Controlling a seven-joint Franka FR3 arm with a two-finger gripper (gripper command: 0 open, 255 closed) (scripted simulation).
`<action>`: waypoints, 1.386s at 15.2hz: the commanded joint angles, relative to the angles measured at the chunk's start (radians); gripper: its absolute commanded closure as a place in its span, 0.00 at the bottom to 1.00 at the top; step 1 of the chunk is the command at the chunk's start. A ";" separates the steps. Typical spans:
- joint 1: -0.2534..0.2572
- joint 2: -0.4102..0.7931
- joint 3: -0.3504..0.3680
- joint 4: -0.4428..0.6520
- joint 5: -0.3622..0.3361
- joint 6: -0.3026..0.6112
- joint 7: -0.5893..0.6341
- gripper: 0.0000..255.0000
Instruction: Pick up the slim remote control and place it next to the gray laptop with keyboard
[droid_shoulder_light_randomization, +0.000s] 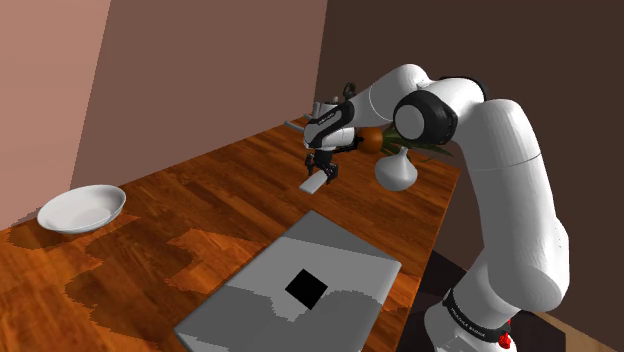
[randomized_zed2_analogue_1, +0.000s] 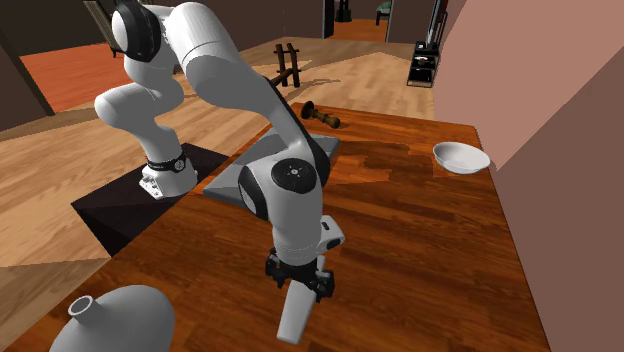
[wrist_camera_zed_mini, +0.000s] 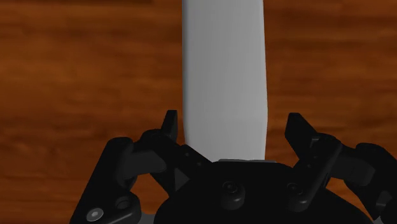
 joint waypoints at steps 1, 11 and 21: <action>0.000 0.000 0.000 0.000 0.000 0.000 0.000 0.00; 0.000 0.000 0.000 0.000 0.000 0.000 0.000 1.00; 0.014 -0.070 -0.020 0.001 -0.025 -0.069 0.015 1.00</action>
